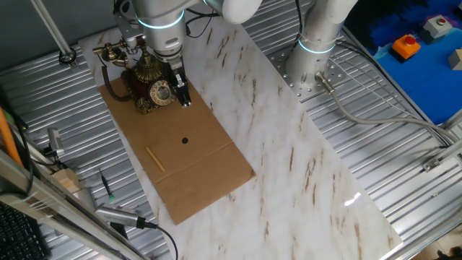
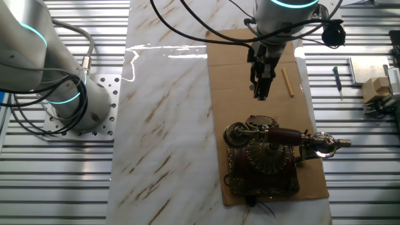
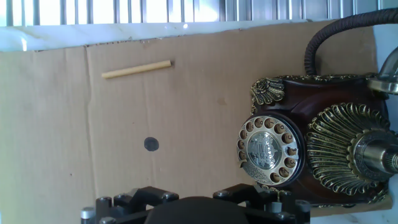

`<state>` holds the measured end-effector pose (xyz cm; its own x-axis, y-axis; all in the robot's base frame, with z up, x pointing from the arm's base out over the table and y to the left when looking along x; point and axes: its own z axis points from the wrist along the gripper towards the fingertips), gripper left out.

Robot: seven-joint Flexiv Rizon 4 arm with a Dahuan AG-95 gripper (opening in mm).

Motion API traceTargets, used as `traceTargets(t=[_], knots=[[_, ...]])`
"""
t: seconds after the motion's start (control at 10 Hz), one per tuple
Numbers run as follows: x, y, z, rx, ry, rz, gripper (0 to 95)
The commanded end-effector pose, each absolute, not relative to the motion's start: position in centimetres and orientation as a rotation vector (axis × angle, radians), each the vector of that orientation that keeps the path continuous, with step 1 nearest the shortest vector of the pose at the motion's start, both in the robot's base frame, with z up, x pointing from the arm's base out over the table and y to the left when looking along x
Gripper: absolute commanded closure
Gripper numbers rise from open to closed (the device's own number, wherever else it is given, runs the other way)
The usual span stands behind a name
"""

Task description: Dial a number on an old rotary phone

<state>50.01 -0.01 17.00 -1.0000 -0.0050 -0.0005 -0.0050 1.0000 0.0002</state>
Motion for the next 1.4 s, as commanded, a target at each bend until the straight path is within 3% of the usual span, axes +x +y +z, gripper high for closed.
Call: traceTargets(t=[0.1, 1.4], knots=[[50.0, 0.0, 17.0, -0.098, 3.113, 0.033, 95.0], [50.0, 0.0, 17.0, -0.11, 3.114, 0.029, 95.0]])
